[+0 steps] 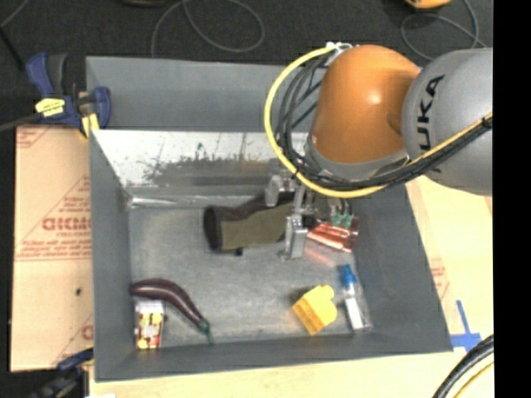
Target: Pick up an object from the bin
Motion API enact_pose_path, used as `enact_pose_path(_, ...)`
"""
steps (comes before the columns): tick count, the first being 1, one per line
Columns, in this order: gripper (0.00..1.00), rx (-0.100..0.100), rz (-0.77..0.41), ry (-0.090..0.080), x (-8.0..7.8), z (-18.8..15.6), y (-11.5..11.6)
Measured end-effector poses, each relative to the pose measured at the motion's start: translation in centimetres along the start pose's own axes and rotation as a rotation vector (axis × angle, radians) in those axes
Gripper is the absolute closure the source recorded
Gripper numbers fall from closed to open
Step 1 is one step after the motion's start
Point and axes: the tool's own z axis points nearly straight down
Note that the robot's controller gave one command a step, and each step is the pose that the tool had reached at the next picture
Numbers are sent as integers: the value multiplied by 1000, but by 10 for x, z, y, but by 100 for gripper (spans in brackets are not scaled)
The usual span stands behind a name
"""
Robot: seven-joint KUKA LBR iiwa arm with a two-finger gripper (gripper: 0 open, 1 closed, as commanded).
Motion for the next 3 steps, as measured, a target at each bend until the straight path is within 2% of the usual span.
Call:
enact_pose_path(1,0,-1,1,-8,-1,-5,0)
enact_pose_path(2,0,-1,30,-17,-26,33,14)
enact_pose_path(3,0,-1,50,-1,-34,75,23)
